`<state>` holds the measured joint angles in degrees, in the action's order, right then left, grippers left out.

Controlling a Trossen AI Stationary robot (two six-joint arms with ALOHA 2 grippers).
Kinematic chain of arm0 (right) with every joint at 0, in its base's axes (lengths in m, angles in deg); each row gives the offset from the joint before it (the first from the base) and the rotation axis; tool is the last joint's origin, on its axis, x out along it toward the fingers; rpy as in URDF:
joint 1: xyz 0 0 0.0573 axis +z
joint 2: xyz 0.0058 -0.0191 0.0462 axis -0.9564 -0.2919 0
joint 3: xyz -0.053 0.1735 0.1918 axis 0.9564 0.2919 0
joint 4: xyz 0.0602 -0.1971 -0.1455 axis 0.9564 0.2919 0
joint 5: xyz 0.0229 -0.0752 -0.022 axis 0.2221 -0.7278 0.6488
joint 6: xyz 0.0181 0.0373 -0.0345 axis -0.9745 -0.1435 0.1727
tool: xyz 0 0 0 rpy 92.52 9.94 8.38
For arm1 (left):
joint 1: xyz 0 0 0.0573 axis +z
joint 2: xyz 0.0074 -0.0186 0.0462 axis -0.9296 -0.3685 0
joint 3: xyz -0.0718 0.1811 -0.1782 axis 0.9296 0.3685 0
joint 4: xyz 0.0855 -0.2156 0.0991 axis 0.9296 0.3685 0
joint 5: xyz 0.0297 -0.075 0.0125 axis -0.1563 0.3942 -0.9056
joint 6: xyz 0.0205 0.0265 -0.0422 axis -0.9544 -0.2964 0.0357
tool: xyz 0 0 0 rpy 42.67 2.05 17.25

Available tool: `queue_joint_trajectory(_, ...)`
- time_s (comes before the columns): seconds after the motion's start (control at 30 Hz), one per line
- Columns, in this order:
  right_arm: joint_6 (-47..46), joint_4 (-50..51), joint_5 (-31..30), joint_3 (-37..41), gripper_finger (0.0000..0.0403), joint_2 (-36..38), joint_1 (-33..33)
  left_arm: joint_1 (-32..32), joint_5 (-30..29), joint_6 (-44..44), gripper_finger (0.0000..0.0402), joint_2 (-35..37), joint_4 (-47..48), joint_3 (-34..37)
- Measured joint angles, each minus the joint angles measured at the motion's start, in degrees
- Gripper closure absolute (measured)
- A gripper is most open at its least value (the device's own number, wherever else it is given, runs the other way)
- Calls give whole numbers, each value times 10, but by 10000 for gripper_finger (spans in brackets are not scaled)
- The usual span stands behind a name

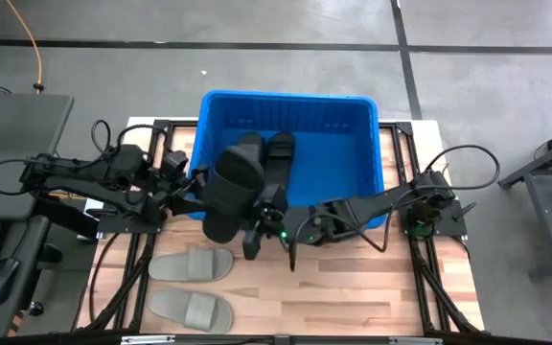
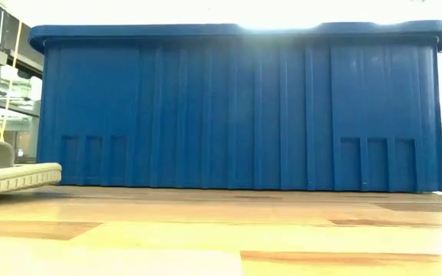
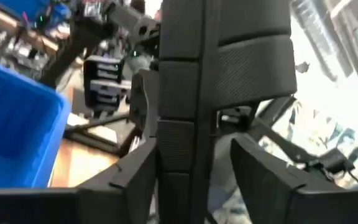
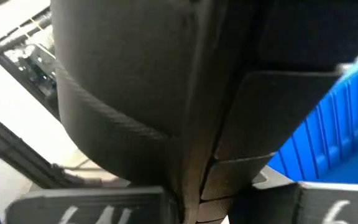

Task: Pick and place slides into bin
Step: Put the black slide into the blue bin

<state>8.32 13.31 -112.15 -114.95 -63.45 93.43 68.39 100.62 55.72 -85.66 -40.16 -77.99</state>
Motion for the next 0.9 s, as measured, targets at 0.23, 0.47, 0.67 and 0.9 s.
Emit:
queue_joint_trajectory(0.23, -30, 1, 9, 0, 355, 5, 42, 0, 2, -15, 177, 48, 39, 0)
queue_joint_trajectory(0.47, -47, -69, 27, 42, 357, -10, 48, 0, -60, -18, 175, 111, 44, 0)
queue_joint_trajectory(0.67, -111, -341, 84, 241, 357, 20, 34, 0, -127, -23, 175, 166, 44, 0)
queue_joint_trajectory(0.9, -163, -387, 127, 383, 357, 172, -26, 0, -132, -23, 174, 192, 46, -1)
